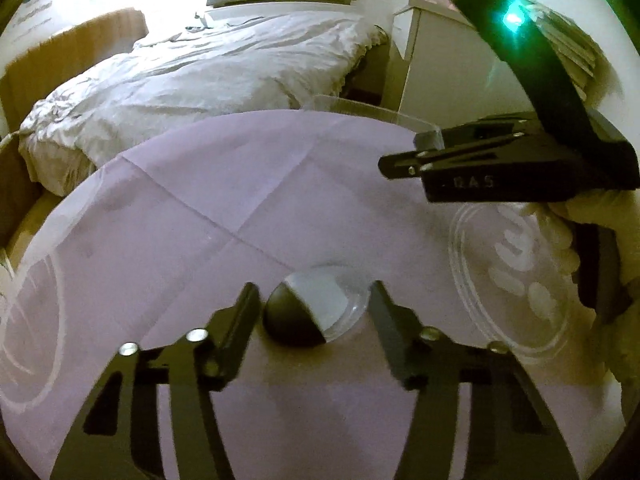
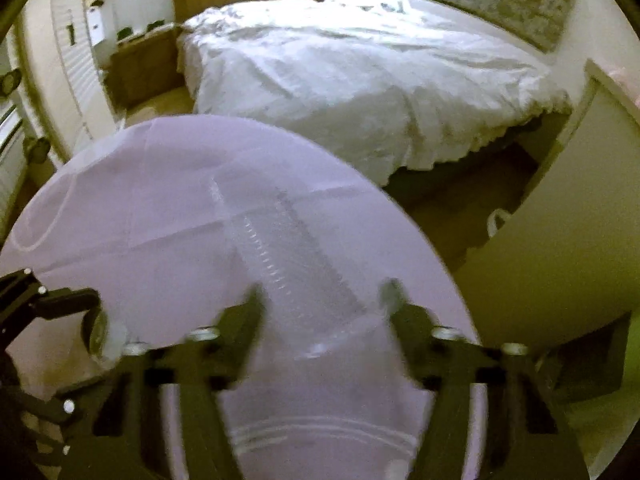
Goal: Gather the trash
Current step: 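Grasp the dark round lid with the left tool while the right tool grasps the clear plastic tray, then carry the lid and clear tray over the bin and open both tools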
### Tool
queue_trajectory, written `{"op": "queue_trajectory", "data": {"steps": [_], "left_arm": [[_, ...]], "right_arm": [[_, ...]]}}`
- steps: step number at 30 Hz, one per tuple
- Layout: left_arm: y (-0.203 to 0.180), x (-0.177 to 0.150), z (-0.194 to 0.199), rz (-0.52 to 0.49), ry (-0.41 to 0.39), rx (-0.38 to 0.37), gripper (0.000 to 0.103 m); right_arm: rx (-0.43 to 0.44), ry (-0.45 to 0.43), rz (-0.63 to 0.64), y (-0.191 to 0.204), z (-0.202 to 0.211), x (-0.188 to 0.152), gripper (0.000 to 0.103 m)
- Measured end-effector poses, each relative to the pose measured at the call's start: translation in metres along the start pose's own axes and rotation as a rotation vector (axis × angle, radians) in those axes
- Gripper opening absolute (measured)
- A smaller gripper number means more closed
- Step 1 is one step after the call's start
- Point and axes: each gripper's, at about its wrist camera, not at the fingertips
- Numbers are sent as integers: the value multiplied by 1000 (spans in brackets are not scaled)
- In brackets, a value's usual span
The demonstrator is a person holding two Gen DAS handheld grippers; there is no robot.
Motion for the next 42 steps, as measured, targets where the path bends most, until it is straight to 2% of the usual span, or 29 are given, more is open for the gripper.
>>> {"op": "queue_trajectory", "data": {"steps": [4, 7, 13, 15, 19, 27, 36, 42], "left_arm": [[4, 0, 2, -17, 3, -28, 51], [10, 0, 6, 5, -12, -73, 50], [2, -7, 18, 18, -46, -133, 50], [-9, -7, 22, 11, -54, -155, 50], [-36, -1, 29, -19, -70, -202, 50], [-116, 20, 28, -121, -78, -346, 51], [-203, 29, -11, -223, -13, -503, 51], [-242, 27, -38, -258, 48, -560, 51]], "right_arm": [[34, 2, -55, 5, 12, -6, 50], [98, 0, -158, -1, 28, -20, 49], [215, -19, -407, -25, 69, -69, 49], [220, -30, -462, -34, 80, -84, 49], [195, -56, -585, -63, 109, -122, 49], [38, -74, -774, -125, 149, -203, 49], [-116, -6, -902, -176, 155, -283, 49], [-157, 37, -968, -198, 152, -327, 49]]}}
Point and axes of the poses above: each gripper's, at about its wrist camera, not at the fingertips, and z roughly against the way its jaws point, y to its left, x to its top, and after that the axes turned 14 degrees about -x, right-handed
